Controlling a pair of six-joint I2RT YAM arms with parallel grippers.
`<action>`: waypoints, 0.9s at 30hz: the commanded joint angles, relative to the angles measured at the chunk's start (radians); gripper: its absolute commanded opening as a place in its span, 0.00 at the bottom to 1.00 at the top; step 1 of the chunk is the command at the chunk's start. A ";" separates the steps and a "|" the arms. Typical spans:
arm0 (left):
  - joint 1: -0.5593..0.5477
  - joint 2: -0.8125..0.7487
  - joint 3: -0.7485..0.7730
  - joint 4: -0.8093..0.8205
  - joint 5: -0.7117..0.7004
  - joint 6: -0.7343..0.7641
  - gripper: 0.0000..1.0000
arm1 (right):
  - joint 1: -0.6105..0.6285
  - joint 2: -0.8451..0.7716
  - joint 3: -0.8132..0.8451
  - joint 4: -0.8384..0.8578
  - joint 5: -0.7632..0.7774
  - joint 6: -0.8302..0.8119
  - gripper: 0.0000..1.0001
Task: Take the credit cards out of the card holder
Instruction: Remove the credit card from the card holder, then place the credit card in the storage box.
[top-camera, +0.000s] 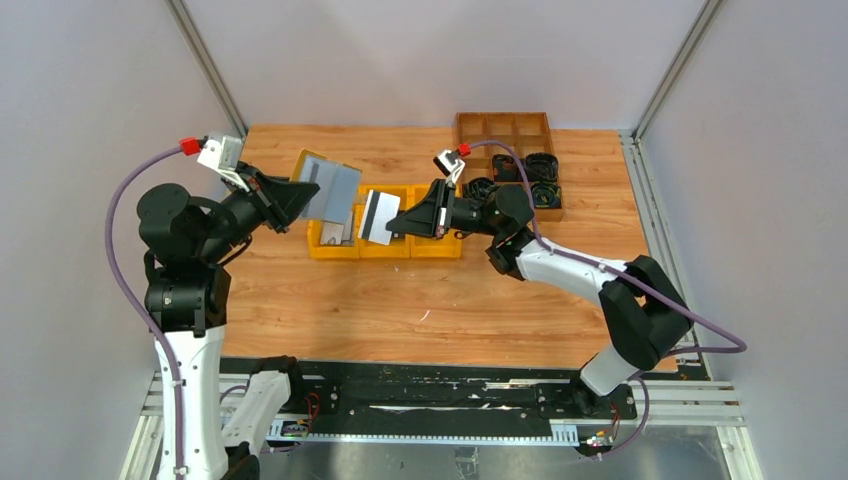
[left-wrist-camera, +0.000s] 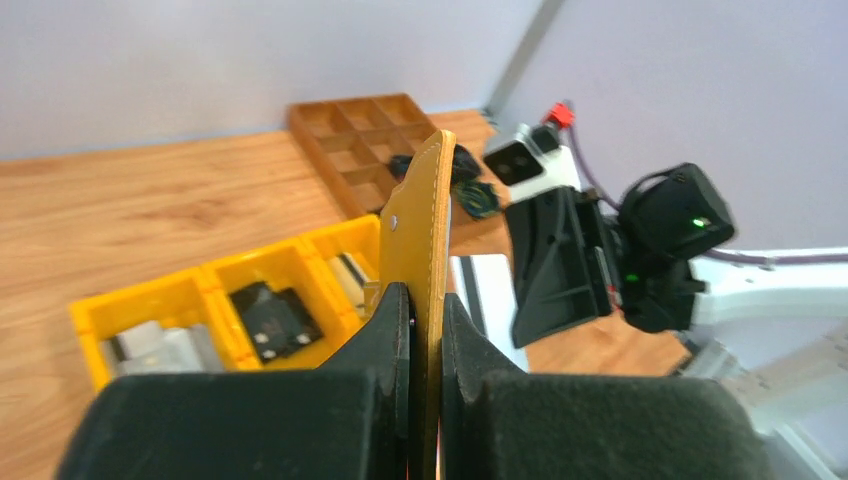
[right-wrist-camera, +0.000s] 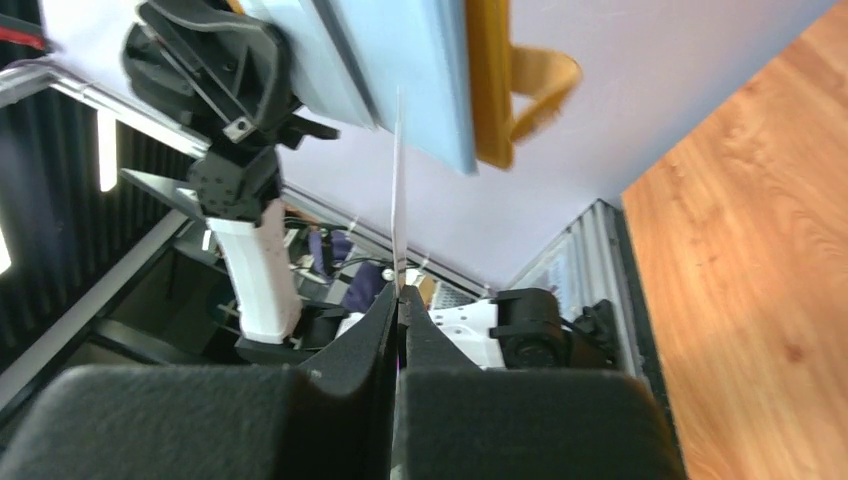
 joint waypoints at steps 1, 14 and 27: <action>0.006 -0.007 0.057 -0.056 -0.229 0.160 0.00 | -0.026 -0.035 0.015 -0.223 -0.024 -0.188 0.00; 0.006 0.057 0.075 -0.134 -0.249 0.225 0.00 | 0.032 0.373 0.508 -0.992 0.266 -0.636 0.00; 0.006 -0.009 0.010 -0.079 0.091 0.126 0.00 | 0.098 0.801 1.024 -1.117 0.363 -0.589 0.00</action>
